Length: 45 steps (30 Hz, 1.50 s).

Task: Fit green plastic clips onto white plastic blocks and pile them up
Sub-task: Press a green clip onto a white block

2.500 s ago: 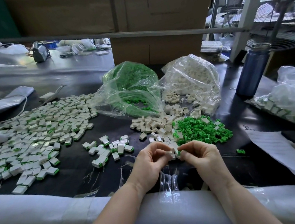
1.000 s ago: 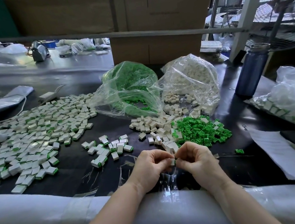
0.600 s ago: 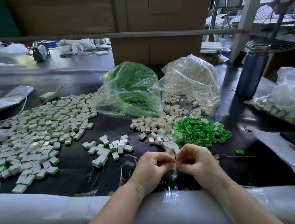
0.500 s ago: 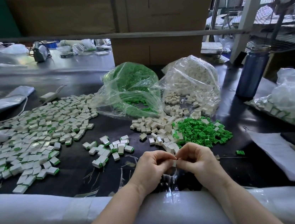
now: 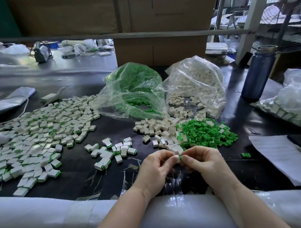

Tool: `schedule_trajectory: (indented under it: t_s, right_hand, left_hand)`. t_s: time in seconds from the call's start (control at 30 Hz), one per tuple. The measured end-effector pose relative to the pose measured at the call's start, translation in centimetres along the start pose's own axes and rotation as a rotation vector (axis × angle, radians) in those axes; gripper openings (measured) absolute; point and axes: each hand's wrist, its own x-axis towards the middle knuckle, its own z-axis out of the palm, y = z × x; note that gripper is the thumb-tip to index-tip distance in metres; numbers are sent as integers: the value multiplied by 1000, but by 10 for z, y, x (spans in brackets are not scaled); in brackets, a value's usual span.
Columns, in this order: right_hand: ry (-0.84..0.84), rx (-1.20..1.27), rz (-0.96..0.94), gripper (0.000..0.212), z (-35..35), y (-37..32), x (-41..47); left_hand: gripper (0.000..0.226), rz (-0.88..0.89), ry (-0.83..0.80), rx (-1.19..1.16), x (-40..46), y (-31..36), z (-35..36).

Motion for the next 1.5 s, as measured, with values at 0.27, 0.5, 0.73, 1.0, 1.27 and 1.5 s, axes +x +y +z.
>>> schedule_trajectory:
  t_s: [0.27,0.5,0.73,1.0,1.27,1.5]
  right_hand:
    - [-2,-70,18,14,5,-1,0]
    - [-53,-137,38,18,4,-3,-2]
    - [-75,-170,47,19,3,-3,-2]
    - [-37,-107,0,12,6,-1,-1]
    - [10,1,-43,11,4,0,0]
    - [-58,46,-66,14,4,-2,-2]
  left_hand:
    - [11,-31,-26,10,0,0,-2]
    - [11,-52,-55,93,-1,1,-2]
    - [12,-47,-94,143,-3,3,-2]
    - [14,-29,-52,111,-3,3,-1]
    - [11,-15,-12,37,-3,5,3]
    - [15,-40,-15,37,-5,9,2]
